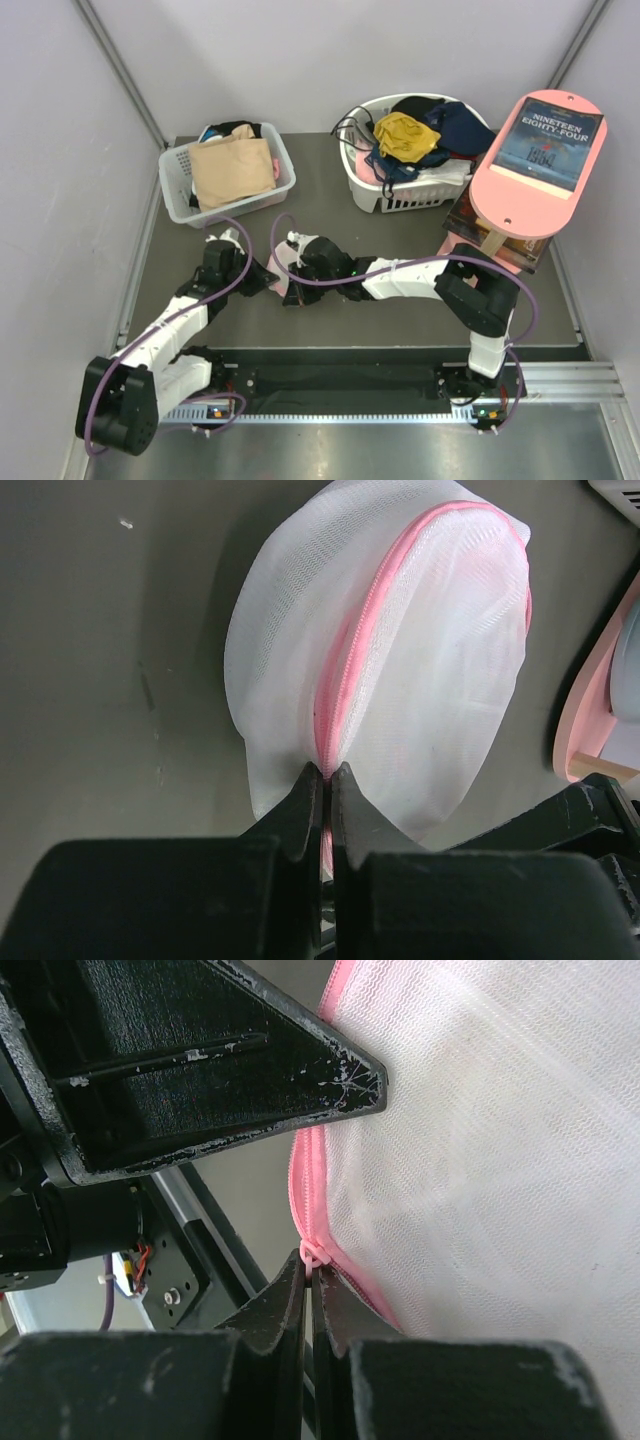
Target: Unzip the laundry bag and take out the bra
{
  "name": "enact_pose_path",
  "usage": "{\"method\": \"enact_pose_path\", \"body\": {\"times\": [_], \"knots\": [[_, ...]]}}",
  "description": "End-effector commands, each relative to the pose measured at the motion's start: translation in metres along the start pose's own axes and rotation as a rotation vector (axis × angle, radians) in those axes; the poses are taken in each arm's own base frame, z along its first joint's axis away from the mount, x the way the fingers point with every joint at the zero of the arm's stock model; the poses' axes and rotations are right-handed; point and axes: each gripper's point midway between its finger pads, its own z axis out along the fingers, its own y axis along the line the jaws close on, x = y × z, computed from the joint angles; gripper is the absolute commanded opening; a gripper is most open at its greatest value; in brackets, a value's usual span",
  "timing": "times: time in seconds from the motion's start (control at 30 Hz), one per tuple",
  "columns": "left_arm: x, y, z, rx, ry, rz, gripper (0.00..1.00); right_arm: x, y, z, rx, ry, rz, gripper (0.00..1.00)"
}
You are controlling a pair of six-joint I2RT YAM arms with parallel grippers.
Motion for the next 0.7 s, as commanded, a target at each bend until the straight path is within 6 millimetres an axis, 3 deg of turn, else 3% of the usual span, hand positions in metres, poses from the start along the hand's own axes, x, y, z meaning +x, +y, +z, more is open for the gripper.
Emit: {"method": "enact_pose_path", "body": {"times": [0.0,0.47,0.67], "knots": [[-0.016,-0.009,-0.001,0.019,-0.056,0.027,0.0,-0.009,0.016,0.0,-0.043,-0.029,-0.032,0.0],[-0.034,-0.012,-0.005,-0.012,-0.095,0.067,0.0,-0.007,-0.027,-0.026,0.043,-0.075,0.035,0.0],[-0.036,-0.018,-0.005,0.009,-0.097,0.081,0.0,-0.008,-0.03,-0.027,0.045,-0.078,0.039,0.0]]}}
